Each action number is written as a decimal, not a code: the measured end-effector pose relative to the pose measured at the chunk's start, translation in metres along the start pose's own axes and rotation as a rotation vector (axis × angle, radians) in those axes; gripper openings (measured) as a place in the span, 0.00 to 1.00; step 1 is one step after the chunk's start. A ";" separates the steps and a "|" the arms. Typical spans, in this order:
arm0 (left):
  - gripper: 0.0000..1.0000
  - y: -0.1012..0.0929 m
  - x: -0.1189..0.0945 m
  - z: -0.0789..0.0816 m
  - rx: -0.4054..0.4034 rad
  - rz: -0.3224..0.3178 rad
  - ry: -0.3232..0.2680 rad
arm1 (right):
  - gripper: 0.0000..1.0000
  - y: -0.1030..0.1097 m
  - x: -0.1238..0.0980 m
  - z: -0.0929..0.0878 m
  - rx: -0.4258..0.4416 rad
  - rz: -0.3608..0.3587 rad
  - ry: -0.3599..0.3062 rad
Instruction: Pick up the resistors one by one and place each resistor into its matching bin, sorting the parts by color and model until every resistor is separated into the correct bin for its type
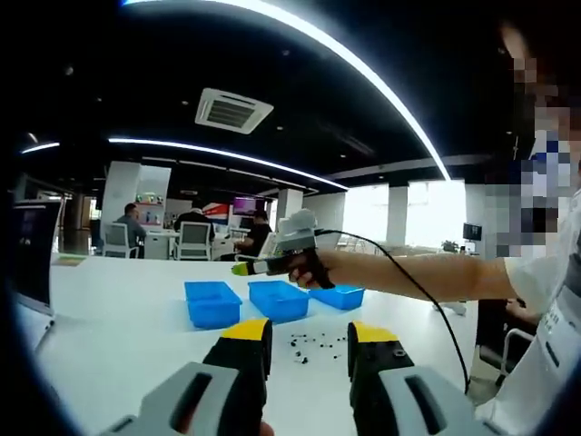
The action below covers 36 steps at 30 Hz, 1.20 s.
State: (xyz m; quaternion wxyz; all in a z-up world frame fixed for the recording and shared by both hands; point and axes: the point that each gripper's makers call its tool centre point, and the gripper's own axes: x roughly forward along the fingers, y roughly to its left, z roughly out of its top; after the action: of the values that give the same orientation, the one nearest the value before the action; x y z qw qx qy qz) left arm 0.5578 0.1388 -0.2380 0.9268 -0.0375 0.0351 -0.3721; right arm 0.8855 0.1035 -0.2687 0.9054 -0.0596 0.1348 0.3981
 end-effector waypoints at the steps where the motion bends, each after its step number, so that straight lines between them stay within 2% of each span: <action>1: 0.35 0.000 0.000 0.000 0.000 0.000 0.001 | 0.06 -0.001 0.001 0.000 0.007 -0.009 -0.008; 3: 0.35 0.000 0.000 -0.001 -0.001 -0.001 0.001 | 0.07 -0.001 0.002 0.001 0.022 -0.015 -0.017; 4: 0.35 0.000 0.000 0.000 -0.001 -0.001 0.000 | 0.16 0.003 0.000 0.000 0.051 -0.029 -0.028; 7: 0.35 0.000 -0.001 0.000 -0.001 0.000 -0.004 | 0.61 0.007 0.001 0.003 0.068 -0.010 -0.051; 8: 0.35 0.000 -0.001 0.000 -0.001 0.000 -0.003 | 0.65 0.004 0.000 0.003 0.063 -0.023 -0.056; 10: 0.35 -0.001 0.000 0.000 0.000 -0.001 -0.003 | 0.59 -0.001 -0.007 0.004 0.030 -0.048 -0.067; 12: 0.35 -0.001 0.000 0.000 -0.001 -0.002 -0.002 | 0.58 -0.005 -0.010 0.010 0.050 -0.037 -0.090; 14: 0.35 -0.001 0.001 -0.001 0.000 -0.004 -0.001 | 0.58 -0.004 -0.020 0.013 0.047 -0.030 -0.101; 20: 0.35 -0.003 0.003 -0.002 0.000 -0.009 0.004 | 0.49 0.007 -0.059 0.017 -0.002 -0.001 -0.126; 22: 0.35 -0.003 0.004 -0.002 0.002 -0.009 0.005 | 0.47 0.010 -0.079 0.022 -0.026 0.001 -0.156; 25: 0.35 -0.003 0.004 -0.002 0.002 -0.008 0.005 | 0.50 0.020 -0.116 0.030 -0.001 0.042 -0.214; 27: 0.35 -0.003 0.004 -0.002 0.003 -0.008 0.006 | 0.50 0.023 -0.141 0.030 0.002 0.043 -0.232; 31: 0.35 -0.004 0.005 -0.002 0.005 -0.014 0.008 | 0.49 0.026 -0.186 0.022 -0.003 0.041 -0.244; 32: 0.35 -0.004 0.005 -0.002 0.005 -0.015 0.008 | 0.49 0.029 -0.208 0.018 0.010 0.041 -0.263; 33: 0.35 -0.004 0.005 -0.002 0.005 -0.015 0.009 | 0.49 0.029 -0.213 0.017 0.013 0.041 -0.268; 36: 0.35 -0.003 0.005 -0.002 0.005 -0.014 0.010 | 0.48 0.033 -0.252 0.006 0.020 0.031 -0.282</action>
State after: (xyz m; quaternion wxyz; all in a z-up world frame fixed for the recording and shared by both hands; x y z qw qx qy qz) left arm 0.5596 0.1330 -0.2396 0.9240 -0.0335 0.0384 -0.3790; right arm 0.6988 -0.0506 -0.1898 0.9096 0.0081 0.0111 0.4152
